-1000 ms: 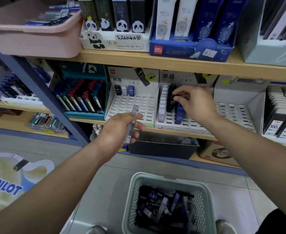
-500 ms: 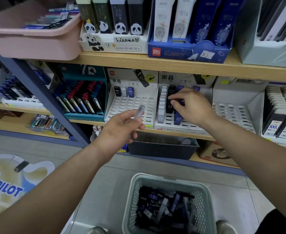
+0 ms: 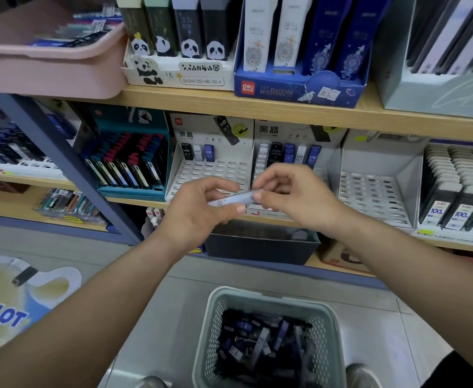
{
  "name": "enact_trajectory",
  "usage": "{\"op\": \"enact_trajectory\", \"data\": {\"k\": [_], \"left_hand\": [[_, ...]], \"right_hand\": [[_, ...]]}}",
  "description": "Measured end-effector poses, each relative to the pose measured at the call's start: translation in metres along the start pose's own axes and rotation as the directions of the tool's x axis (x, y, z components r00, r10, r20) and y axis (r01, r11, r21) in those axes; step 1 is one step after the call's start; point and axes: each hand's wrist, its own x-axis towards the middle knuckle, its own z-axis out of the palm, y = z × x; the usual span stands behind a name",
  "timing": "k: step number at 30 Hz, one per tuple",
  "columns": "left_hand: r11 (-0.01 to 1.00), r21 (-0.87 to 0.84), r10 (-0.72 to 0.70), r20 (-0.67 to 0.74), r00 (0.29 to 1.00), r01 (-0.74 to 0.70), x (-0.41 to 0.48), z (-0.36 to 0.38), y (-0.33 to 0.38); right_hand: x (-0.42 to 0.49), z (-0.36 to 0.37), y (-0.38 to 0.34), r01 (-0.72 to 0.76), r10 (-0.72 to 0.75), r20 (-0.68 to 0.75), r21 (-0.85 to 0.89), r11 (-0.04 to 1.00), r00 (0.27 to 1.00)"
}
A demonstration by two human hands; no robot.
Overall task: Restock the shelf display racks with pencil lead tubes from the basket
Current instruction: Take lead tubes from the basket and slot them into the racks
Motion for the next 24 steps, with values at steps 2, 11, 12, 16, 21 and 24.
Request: {"op": "enact_trajectory", "data": {"k": [2, 11, 12, 16, 21, 24], "left_hand": [[1.0, -0.004, -0.009, -0.071, 0.997, 0.009, 0.002, -0.001, 0.0], [0.961, -0.261, -0.095, -0.004, 0.996, 0.09, 0.01, 0.019, 0.009], [0.959, -0.266, -0.1, 0.005, 0.995, 0.098, 0.011, 0.022, 0.009], [0.972, -0.218, -0.082, 0.052, 0.995, 0.091, 0.012, 0.034, 0.009], [0.985, -0.167, -0.032, 0.099, 0.995, 0.048, 0.011, 0.05, 0.011], [0.996, -0.093, 0.017, 0.088, 0.996, -0.009, 0.014, 0.056, 0.009]], "right_hand": [[-0.005, -0.005, 0.001, -0.039, 0.039, 0.019, 0.034, 0.999, 0.999], [-0.021, -0.001, 0.002, -0.145, 0.138, 0.167, 0.031, 0.989, 0.976], [-0.022, -0.003, 0.001, -0.116, 0.118, 0.163, -0.02, 0.993, 0.98], [-0.02, -0.018, 0.0, -0.065, 0.065, -0.091, -0.002, 0.998, 0.994], [-0.019, -0.028, 0.003, -0.041, 0.061, -0.158, 0.122, 0.992, 0.986], [-0.021, -0.036, 0.006, -0.042, 0.061, -0.161, 0.116, 0.992, 0.985]]}}
